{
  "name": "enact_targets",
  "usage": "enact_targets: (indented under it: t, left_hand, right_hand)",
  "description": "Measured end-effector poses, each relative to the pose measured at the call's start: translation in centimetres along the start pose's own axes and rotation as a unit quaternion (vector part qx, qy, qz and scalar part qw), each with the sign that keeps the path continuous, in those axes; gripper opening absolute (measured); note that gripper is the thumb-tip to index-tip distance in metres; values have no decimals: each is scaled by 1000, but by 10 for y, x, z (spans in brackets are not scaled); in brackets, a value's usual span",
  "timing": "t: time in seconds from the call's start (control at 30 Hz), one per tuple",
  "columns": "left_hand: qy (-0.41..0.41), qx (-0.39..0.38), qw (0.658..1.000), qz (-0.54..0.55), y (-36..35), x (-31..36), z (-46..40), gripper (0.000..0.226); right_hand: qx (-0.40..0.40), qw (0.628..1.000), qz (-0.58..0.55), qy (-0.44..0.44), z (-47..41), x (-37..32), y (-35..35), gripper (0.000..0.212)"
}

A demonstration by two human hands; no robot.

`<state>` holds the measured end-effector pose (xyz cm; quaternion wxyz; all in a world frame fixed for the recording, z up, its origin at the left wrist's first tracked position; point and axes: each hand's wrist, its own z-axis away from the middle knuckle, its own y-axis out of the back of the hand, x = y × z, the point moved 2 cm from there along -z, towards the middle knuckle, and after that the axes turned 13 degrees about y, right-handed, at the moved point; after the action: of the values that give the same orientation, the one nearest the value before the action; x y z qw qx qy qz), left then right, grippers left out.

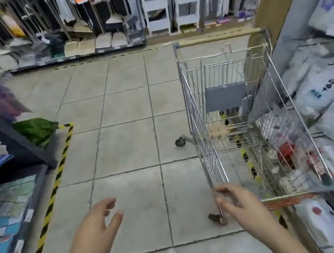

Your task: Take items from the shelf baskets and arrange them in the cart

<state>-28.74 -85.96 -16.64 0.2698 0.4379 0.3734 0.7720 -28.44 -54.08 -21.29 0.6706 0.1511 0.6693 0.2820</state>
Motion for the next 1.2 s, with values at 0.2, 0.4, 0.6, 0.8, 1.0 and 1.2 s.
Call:
enact_targets:
  t: [0.2, 0.4, 0.6, 0.8, 1.0, 1.2]
  left_hand:
    - [-157, -74, 983, -65, -6, 108, -128, 36]
    - [-297, -153, 935, -118, -48, 222, -192, 38]
    - [-335, -191, 909, -157, -69, 295, -253, 39]
    - [-333, -221, 895, -196, -86, 340, -327, 36]
    - [-359, -281, 851, -262, -128, 414, -402, 32]
    - [-462, -316, 758, -334, -200, 504, -438, 37]
  right_hand:
    - [101, 989, -24, -100, -57, 14, 18, 21]
    - [165, 966, -37, -195, -103, 55, 43, 22]
    - [177, 959, -43, -216, -185, 78, 73, 28]
    - [202, 953, -45, -223, -262, 95, 96, 27]
    - [260, 914, -74, -303, -296, 128, 98, 26]
    - [283, 860, -125, -406, -310, 157, 85, 26]
